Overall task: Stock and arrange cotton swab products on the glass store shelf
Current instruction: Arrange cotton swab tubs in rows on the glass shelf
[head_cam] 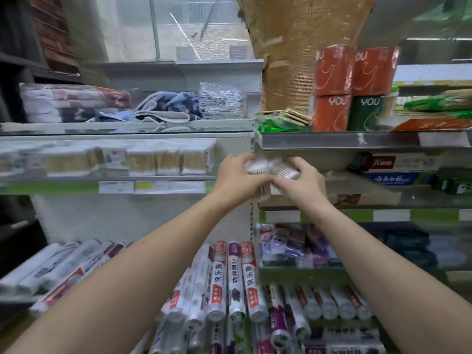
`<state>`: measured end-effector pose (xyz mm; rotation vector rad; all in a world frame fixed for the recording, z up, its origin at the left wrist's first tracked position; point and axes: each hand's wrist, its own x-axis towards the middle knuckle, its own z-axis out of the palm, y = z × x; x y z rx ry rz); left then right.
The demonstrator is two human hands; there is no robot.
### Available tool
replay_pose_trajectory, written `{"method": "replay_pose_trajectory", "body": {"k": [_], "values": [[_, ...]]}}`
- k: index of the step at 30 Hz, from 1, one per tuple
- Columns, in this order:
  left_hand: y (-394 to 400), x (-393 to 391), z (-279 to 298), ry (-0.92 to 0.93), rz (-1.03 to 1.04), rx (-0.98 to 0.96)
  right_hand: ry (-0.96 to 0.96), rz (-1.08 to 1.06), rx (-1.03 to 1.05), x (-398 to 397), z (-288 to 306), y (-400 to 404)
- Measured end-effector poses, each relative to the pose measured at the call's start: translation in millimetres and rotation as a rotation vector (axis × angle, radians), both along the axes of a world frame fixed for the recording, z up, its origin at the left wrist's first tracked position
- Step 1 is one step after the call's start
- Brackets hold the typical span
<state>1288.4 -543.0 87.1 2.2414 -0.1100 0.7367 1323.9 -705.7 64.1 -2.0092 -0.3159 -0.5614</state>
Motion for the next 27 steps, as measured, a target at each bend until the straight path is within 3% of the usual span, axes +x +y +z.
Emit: {"method": "replay_pose_trajectory", "body": {"k": [12,27], "values": [[148.7,-102.1,-23.0,0.004,0.252,-0.101,0.073,0.264,0.128,-82.8,-10.2,156.8],[317.3,-164.1,-24.2,-0.026,0.58,-0.232,0.229,0.696,0.204,-95.0,-7.1,354.3]]}}
